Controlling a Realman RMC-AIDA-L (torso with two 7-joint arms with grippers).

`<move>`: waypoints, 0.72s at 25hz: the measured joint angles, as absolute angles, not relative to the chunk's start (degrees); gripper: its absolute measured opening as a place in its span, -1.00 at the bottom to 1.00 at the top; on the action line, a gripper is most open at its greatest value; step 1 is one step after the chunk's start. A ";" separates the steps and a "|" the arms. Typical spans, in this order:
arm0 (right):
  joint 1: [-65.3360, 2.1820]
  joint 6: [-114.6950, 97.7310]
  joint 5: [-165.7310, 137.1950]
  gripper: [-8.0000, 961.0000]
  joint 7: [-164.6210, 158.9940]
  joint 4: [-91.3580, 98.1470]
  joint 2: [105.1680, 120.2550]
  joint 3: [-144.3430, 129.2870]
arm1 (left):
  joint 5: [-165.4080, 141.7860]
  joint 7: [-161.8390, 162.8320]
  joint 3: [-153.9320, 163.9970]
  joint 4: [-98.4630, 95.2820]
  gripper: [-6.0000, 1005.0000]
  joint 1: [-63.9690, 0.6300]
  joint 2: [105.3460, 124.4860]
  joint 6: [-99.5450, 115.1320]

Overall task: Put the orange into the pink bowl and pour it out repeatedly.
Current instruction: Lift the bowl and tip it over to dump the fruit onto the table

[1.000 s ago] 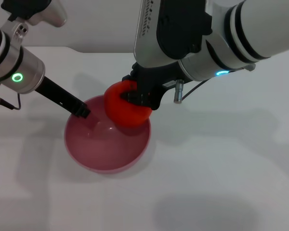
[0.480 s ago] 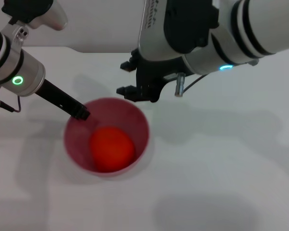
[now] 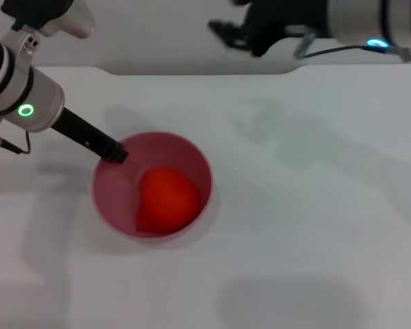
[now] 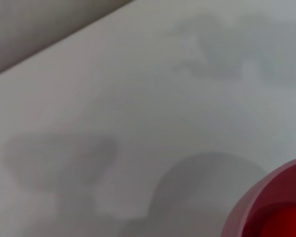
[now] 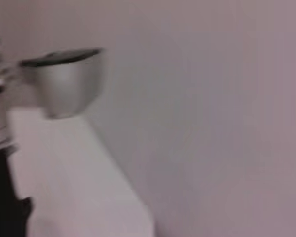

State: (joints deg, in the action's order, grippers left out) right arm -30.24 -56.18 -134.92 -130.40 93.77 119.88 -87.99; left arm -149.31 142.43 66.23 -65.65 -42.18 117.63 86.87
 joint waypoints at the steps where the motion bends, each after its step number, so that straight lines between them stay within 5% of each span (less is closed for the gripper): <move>1: -28.89 -53.88 -132.45 -0.02 -128.47 92.57 119.89 -87.05 | -149.25 142.21 66.33 -65.65 -0.91 -42.18 117.68 86.24; 9: -17.33 -51.76 -71.86 -0.02 -72.20 73.16 119.07 -80.27 | -147.25 141.73 70.15 -65.07 -0.91 -41.47 118.00 77.67; 18: -16.53 -73.00 -21.98 -0.02 -29.38 45.71 119.04 -79.18 | -143.44 141.41 78.53 -65.65 -0.91 -38.57 118.02 66.67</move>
State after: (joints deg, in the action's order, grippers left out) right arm -16.53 -73.00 -21.98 -29.39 45.71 119.04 -79.18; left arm -143.44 141.41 78.53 -65.65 -38.57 118.02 66.67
